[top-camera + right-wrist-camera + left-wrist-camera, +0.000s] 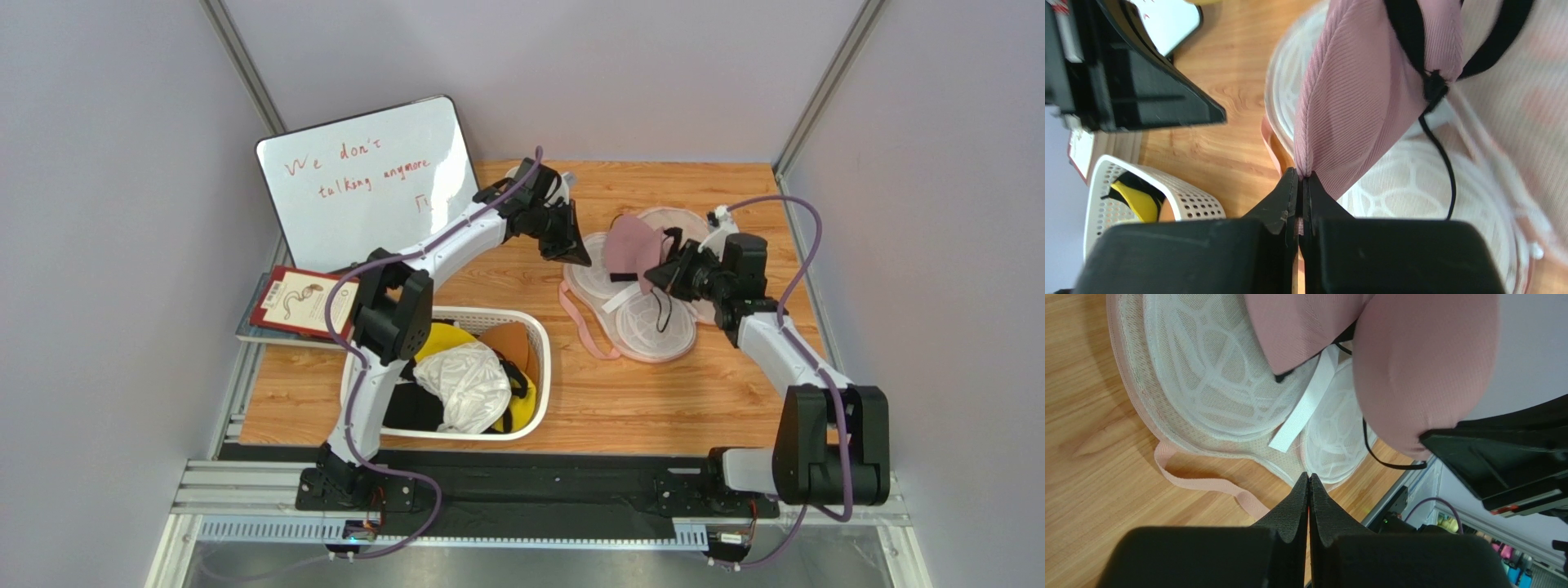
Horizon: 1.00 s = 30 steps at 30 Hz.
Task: Place the bra in the laundry bag and zip it closed
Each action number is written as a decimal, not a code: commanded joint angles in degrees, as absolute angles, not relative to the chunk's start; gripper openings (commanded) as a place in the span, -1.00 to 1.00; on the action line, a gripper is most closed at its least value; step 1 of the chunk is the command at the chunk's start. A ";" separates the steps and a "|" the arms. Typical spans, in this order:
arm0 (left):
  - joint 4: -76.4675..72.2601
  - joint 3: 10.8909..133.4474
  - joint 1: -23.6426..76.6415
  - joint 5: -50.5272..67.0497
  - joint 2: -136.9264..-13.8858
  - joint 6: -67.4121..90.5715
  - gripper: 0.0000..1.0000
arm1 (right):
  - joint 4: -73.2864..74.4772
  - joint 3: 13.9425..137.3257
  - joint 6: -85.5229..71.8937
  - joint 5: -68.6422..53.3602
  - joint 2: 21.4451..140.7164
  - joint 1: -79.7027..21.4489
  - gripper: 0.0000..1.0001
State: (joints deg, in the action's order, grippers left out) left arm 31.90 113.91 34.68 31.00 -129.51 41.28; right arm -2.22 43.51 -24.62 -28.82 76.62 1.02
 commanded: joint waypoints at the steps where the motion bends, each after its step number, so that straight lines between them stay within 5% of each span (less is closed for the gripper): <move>1: 30.85 112.51 34.89 31.29 -124.72 39.90 -0.97 | -1.41 39.03 -23.64 -25.84 70.41 0.53 -1.00; 12: 30.67 111.53 37.35 31.99 -124.19 39.46 -0.87 | 3.52 30.77 -27.94 -31.55 70.66 0.44 -0.99; 18: 29.01 110.48 38.85 33.40 -124.01 39.11 -0.53 | 0.53 28.04 -35.59 -37.97 70.31 0.70 -1.00; 25: 22.86 108.28 40.08 37.53 -123.92 40.96 0.14 | 13.26 32.87 -25.23 -29.80 69.70 0.70 -0.94; 30: 22.68 111.43 40.96 37.53 -125.32 39.82 0.32 | 15.82 32.96 -23.56 -28.21 67.41 0.62 -0.87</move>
State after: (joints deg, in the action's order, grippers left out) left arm 25.96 108.44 40.16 35.73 -127.70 40.62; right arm 11.81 30.81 -27.00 -30.72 69.58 0.45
